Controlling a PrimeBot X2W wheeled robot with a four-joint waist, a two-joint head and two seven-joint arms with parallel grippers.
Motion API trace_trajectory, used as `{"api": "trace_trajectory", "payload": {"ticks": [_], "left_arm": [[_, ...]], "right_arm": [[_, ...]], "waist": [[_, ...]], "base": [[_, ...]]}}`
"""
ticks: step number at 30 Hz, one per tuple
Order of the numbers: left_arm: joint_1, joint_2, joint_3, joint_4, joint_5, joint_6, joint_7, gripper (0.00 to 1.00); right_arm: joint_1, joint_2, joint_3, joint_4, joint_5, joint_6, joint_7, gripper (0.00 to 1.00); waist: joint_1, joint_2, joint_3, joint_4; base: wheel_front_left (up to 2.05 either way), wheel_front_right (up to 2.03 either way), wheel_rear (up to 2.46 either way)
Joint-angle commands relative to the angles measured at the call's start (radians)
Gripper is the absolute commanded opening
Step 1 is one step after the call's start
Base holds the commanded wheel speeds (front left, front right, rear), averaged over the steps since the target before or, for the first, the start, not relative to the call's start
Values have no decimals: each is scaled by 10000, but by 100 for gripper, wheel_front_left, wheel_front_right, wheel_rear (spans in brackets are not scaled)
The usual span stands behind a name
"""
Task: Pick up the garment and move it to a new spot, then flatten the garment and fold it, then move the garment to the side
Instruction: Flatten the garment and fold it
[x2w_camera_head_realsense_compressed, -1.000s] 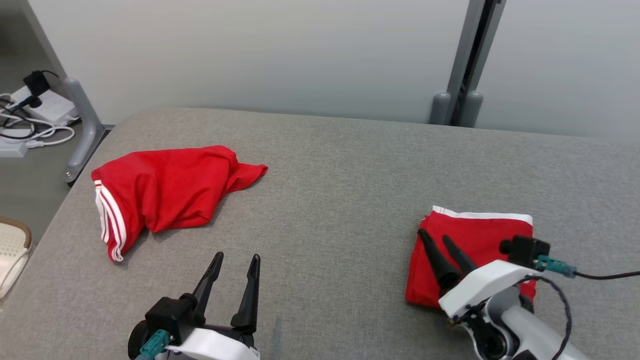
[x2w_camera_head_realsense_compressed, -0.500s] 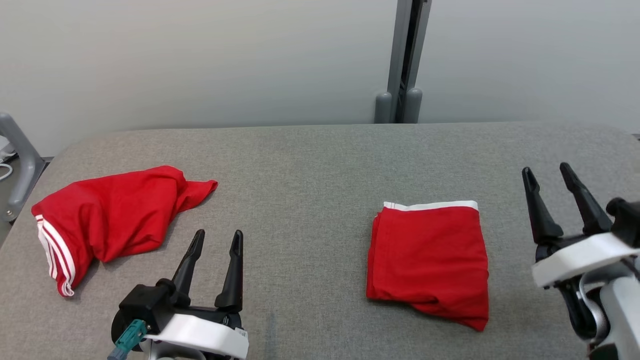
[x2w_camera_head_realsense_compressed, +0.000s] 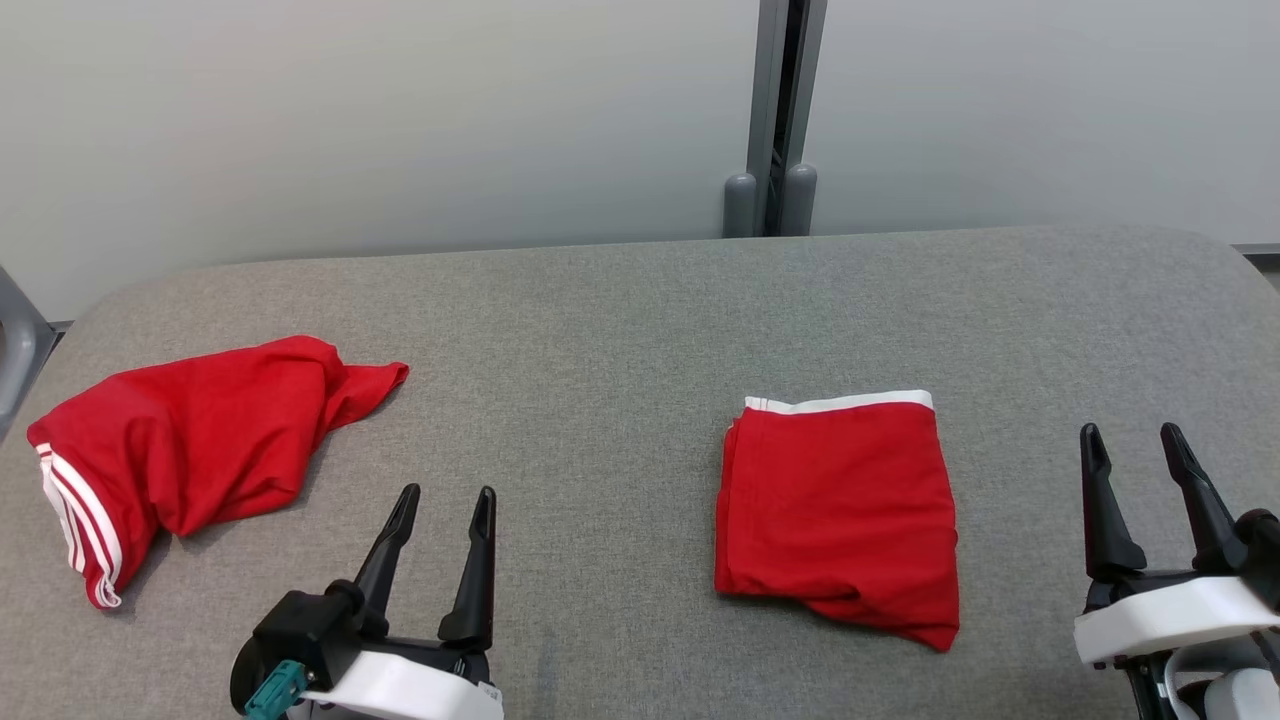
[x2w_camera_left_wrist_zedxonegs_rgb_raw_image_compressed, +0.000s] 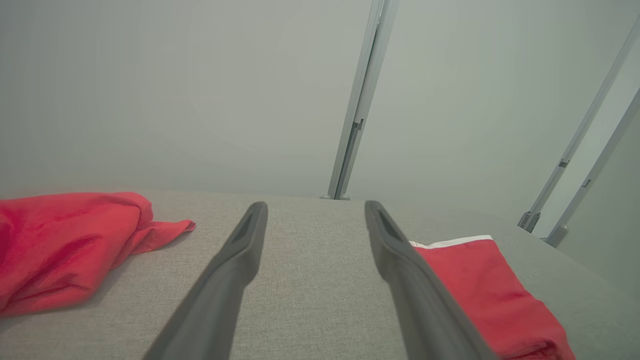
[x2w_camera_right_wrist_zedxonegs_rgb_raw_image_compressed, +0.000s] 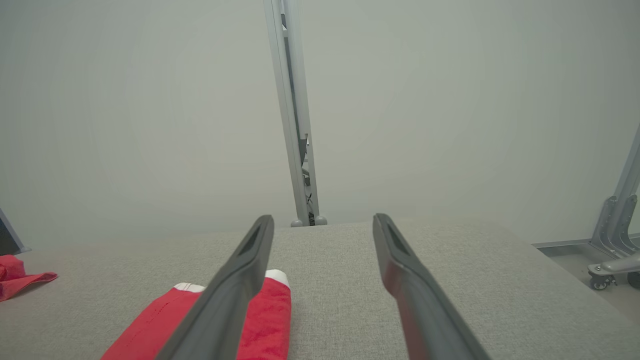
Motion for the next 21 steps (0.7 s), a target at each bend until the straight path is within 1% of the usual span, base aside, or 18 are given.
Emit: {"api": "trace_trajectory", "payload": {"ticks": [1,7,21], "left_arm": [[49,45,7,17,79,-2,-35,100],[99,45,60,21,95,-29,-35,100],[85,45,-33,90,108,40,-35,100]], "right_arm": [[70,10,-45,8,-10,1,-14,100],[103,164,-157,104,155,1,-14,100],[120,28,103,275,35,1,-16,100]], "waist": [[0,-1,4,-2],[0,-1,32,-11],[0,-1,21,103]], "base": [[0,0,0],[0,0,0],[0,0,0]]}}
